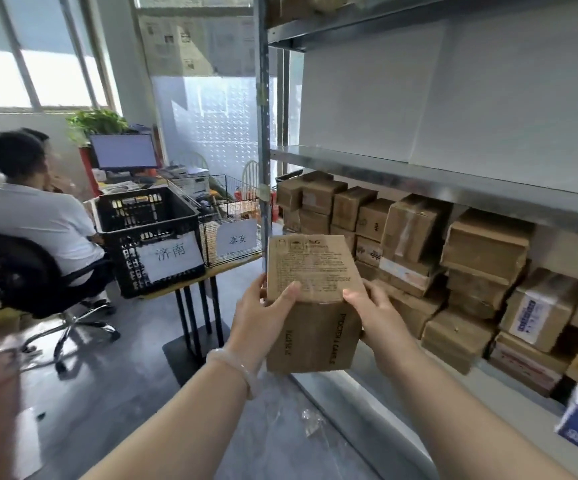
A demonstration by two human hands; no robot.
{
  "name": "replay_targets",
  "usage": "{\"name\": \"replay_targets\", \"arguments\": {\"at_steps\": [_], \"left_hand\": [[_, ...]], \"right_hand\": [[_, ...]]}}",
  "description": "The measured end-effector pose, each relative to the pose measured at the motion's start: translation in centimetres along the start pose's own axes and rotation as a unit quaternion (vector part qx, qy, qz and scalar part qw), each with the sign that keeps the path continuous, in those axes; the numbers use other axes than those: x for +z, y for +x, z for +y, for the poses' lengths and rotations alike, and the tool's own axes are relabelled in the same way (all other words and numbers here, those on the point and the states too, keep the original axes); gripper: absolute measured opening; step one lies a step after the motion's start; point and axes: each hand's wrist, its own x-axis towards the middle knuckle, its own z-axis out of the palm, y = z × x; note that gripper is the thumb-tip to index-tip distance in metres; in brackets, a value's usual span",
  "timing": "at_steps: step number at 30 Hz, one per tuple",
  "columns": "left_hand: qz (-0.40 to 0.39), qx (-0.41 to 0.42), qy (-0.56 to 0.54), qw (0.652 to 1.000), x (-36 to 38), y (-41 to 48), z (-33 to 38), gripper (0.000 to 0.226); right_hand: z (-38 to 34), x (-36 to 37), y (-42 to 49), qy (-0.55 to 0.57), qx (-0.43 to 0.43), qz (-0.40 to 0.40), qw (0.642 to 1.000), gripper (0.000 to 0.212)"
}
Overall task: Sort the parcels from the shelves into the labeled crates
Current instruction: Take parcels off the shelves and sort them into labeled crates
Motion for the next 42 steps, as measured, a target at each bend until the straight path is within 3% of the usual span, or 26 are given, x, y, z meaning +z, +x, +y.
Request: {"name": "replay_targets", "arguments": {"at_steps": [2, 6, 11, 15, 18, 22, 24, 26, 27, 31, 33, 36, 40, 42], "left_hand": [[0.003, -0.001, 0.021, 1.0, -1.3, 2.0, -0.6, 0.053], [0.012, -0.021, 0.059, 0.998, -2.6, 6.3, -2.7, 0.093], [0.088, -0.034, 0.009, 0.995, -3.6, 13.2, -2.5, 0.095], [0.114, -0.018, 0.012, 0.993, -3.8, 18.1, -3.1, 0.068], [0.133, 0.018, 0.077, 0.988, -3.8, 20.0, -4.2, 0.078], [0.147, 0.06, 0.169, 0.973, -5.1, 22.2, -4.6, 0.097], [0.142, 0.051, 0.168, 0.974, -6.0, 23.6, -4.6, 0.103], [0.147, 0.026, 0.127, 0.981, -7.1, 25.4, -4.5, 0.09], [0.15, 0.011, 0.103, 0.983, -7.8, 26.5, -4.2, 0.083], [0.164, -0.028, 0.019, 0.986, -11.6, 31.7, -3.1, 0.1], [0.179, -0.005, 0.032, 0.983, -13.8, 34.6, -3.0, 0.085], [0.191, 0.033, 0.086, 0.977, -17.4, 38.6, -3.0, 0.073], [0.144, 0.088, 0.093, 0.981, -21.8, 43.8, -2.0, 0.064], [0.124, 0.104, 0.086, 0.983, -24.0, 46.6, -1.6, 0.064]], "right_hand": [[0.4, 1.5, 2.0, -0.013, -0.005, -0.036, 0.999, 0.036], [0.2, 3.8, 7.0, -0.035, -0.034, -0.091, 0.995, 0.044], [0.7, 5.9, 13.8, -0.077, -0.076, -0.138, 0.984, 0.043], [0.7, 7.9, 18.9, -0.06, -0.082, -0.145, 0.984, 0.043], [-0.6, 9.5, 22.3, -0.04, -0.042, -0.139, 0.989, 0.028], [-1.9, 12.3, 26.5, 0.011, 0.073, -0.175, 0.982, 0.045], [-1.9, 13.9, 28.3, 0.017, 0.091, -0.168, 0.981, 0.05], [-1.3, 15.7, 29.9, 0.002, 0.089, -0.165, 0.982, 0.045], [-0.8, 16.6, 30.7, 0.001, 0.085, -0.163, 0.983, 0.042], [0.4, 20.7, 34.2, 0.007, 0.04, -0.162, 0.986, 0.053], [0.1, 23.2, 35.8, 0.015, 0.02, -0.167, 0.986, 0.056], [-0.8, 27.7, 38.4, 0.03, -0.008, -0.17, 0.985, 0.037], [-2.9, 33.3, 41.8, -0.019, -0.091, -0.16, 0.983, 0.063], [-3.9, 35.7, 43.3, -0.047, -0.132, -0.164, 0.976, 0.065]]}}
